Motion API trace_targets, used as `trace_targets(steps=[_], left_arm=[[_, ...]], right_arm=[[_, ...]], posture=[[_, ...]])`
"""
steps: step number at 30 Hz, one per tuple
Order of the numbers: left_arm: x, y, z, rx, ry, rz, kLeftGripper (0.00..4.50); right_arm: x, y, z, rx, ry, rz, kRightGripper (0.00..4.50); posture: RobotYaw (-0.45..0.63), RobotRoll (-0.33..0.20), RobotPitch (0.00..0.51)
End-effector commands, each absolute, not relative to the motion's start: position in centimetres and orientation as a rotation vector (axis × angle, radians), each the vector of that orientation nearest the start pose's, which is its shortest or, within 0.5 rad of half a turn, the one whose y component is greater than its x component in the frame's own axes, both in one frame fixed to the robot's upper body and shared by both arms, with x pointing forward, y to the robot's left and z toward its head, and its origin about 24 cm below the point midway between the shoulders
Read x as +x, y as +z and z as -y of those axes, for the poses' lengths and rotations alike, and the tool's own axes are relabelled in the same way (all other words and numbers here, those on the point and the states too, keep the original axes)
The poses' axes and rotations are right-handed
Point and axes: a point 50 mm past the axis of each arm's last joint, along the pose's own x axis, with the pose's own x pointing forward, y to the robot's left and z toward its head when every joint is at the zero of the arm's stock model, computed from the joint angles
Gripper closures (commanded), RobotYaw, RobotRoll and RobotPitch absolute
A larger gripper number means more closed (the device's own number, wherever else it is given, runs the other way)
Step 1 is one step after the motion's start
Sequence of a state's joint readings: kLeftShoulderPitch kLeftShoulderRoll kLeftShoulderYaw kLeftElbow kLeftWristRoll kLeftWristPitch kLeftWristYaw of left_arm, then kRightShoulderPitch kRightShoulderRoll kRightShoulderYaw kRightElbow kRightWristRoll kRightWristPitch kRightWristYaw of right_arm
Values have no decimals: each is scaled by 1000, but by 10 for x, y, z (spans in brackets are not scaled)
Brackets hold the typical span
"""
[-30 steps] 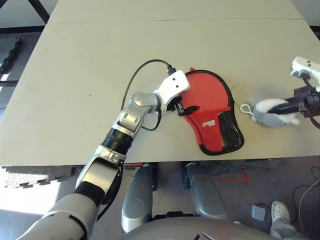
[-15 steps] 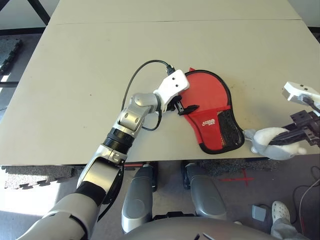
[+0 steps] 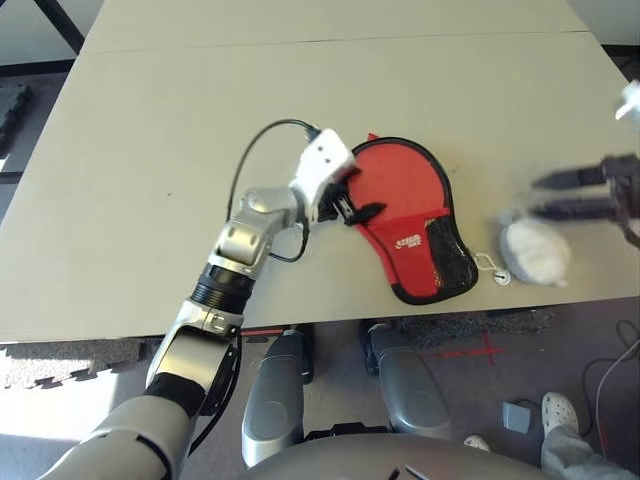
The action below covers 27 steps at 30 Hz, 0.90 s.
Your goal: Store the ping-pong paddle in its case and zip it.
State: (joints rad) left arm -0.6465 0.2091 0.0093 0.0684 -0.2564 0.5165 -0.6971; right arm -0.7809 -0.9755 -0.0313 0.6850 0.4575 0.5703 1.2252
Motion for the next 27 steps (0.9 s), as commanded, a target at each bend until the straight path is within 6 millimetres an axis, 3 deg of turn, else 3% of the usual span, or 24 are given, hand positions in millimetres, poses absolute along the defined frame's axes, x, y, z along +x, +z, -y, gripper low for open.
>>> trace_targets(steps=[1,7,12,19,27], left_arm=[[339,180,-139,-79,-692,78,0],[351,181,-213,-108,-176,184,0],[348,166,-249,-89,80,221,0],[342,147,-279,-26,272,273,0],[341,138,-286,-10,317,279,0]], right_arm=[[325,200,342,63,509,-184,36],[339,185,352,107,187,22,36],[341,173,363,67,-23,72,36],[337,161,376,34,-243,96,36],[335,155,380,48,-307,94,36]], posture=[[6,0,262],[42,0,256],[61,0,254],[81,0,254],[88,0,252]])
